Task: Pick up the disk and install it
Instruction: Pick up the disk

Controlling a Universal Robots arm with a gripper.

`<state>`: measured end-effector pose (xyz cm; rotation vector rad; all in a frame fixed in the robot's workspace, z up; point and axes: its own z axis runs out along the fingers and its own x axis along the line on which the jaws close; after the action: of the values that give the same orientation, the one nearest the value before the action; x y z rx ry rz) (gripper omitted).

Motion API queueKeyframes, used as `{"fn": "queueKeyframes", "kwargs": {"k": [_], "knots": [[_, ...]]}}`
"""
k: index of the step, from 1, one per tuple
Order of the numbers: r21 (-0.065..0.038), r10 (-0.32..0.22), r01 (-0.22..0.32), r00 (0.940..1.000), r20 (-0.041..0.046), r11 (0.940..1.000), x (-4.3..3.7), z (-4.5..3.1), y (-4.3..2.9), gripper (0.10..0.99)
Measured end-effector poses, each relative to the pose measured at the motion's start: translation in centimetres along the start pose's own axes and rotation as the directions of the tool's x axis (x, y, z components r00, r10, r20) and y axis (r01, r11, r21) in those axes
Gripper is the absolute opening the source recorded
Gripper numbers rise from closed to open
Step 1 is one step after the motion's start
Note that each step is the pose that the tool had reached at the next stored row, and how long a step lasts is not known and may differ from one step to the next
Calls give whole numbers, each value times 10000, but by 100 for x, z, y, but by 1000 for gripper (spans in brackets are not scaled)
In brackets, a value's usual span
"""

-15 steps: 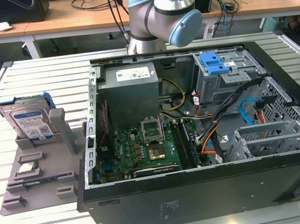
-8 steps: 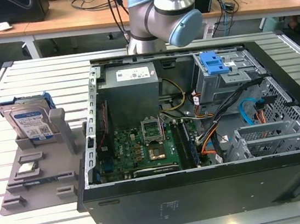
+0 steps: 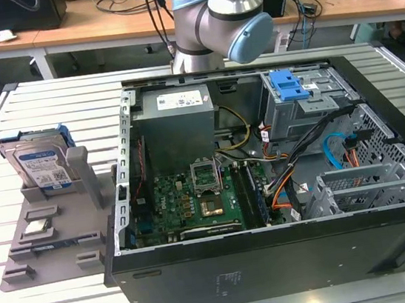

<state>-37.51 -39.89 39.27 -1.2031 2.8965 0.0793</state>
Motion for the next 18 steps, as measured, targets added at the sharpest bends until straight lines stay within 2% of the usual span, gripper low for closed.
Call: {"fn": "queueKeyframes", "kwargs": {"k": [5, 11, 14, 18], "knots": [[-13, -534, 534, 9986, -24, 9986, 0, 0, 0, 106], [-28, -1101, 1101, 9939, -48, 9939, 0, 0, 0, 106], [-41, -1540, 1540, 9880, -66, 9881, 0, 0, 0, 106], [-48, -1775, 1774, 9841, -76, 9841, 0, 0, 0, 106]]}}
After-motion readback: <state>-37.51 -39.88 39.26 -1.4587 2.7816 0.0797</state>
